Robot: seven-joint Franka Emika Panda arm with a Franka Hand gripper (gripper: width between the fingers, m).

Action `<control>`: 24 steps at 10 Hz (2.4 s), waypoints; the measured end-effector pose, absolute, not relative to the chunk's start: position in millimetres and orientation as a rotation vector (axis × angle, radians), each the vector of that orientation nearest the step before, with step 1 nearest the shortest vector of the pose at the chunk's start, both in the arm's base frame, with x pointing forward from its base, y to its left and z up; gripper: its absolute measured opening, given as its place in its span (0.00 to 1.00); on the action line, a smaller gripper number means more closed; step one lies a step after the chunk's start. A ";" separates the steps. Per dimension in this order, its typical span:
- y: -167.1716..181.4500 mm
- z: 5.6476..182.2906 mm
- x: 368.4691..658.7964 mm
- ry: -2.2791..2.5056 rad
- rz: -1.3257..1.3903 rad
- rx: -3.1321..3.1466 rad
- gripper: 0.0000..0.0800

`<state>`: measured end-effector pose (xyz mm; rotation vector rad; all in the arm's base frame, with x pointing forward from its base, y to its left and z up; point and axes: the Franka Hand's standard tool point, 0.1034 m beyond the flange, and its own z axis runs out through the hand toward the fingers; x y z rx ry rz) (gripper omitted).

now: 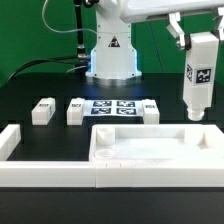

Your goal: Assemble desk

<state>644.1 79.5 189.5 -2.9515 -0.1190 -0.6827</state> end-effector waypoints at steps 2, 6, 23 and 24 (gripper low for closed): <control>76.2 186.7 643.6 -0.107 -0.836 -2.924 0.36; 94.6 171.7 633.5 -0.165 -0.844 -2.928 0.36; 109.3 120.9 633.4 -0.222 -0.870 -2.941 0.36; 109.9 120.9 633.6 -0.222 -0.895 -2.935 0.36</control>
Offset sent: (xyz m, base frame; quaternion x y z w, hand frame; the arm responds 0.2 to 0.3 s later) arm 0.0000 0.0000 0.0000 0.0000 0.0000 0.0000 1.0000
